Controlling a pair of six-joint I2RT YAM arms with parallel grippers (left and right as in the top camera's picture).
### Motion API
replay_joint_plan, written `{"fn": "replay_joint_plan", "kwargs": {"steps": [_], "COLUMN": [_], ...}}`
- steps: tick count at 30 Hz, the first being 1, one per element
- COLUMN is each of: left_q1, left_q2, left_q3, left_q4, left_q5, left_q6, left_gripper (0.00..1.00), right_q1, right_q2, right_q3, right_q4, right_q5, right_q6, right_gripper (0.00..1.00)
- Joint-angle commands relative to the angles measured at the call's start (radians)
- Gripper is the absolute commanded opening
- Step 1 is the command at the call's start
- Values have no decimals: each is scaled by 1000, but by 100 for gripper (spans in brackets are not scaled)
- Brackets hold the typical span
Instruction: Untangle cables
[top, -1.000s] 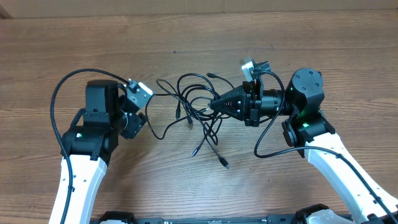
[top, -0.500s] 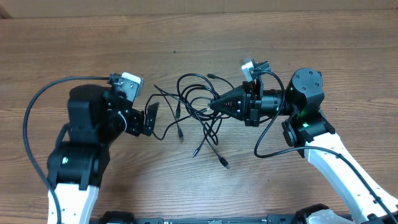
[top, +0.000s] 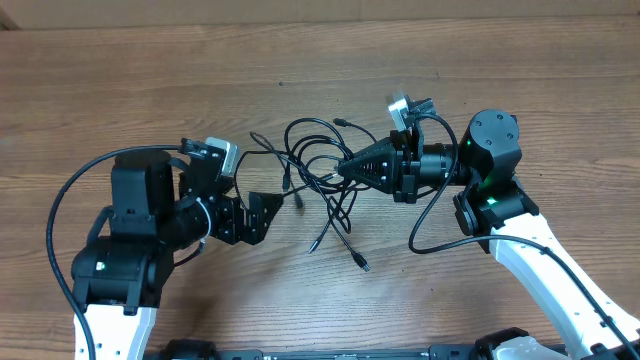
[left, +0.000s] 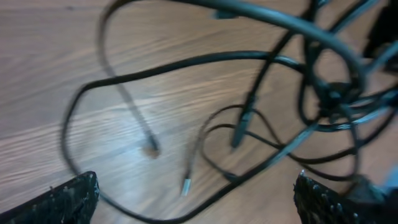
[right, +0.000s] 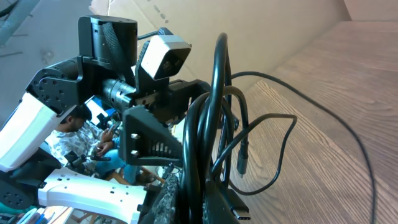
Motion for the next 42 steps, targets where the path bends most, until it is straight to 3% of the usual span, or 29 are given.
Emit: {"fn": "replay_joint_plan", "kwargs": {"steps": [1,5,10,15,22,26,28,33,34,35,42], "left_q1": [4,4,4,4,3,3,3,4,4,4,4], "left_q2": [9,17,25,49,141,197,224,253,250,248,189], "left_q3": [17,17,17,17,17,17,17,17,17,17,18], "left_q4": [11,-5,-16,-21,-43,-54,-51,-50,-49,-46,-50], "left_q5": [129,128,129,129,147,217,235,249,260,269,272], "left_q6": [-111,-84,223,451,551,603,603,604,604,604,598], "left_gripper": [100,100,92,89,89,82,72,14,8,4,4], "right_q1": [0,0,0,0,0,0,0,0,0,0,0], "right_q2": [-10,-10,-10,-10,-10,-10,-10,-10,-10,-10,-10], "right_q3": [25,25,25,25,25,25,25,25,25,25,25], "right_q4": [6,6,6,6,6,6,6,6,6,6,6], "right_q5": [8,8,8,8,8,10,13,16,16,16,16], "right_q6": [-3,-3,-3,-3,-3,-3,-3,-3,-3,-3,-3], "right_gripper": [4,4,4,4,4,4,4,4,4,4,4]}}
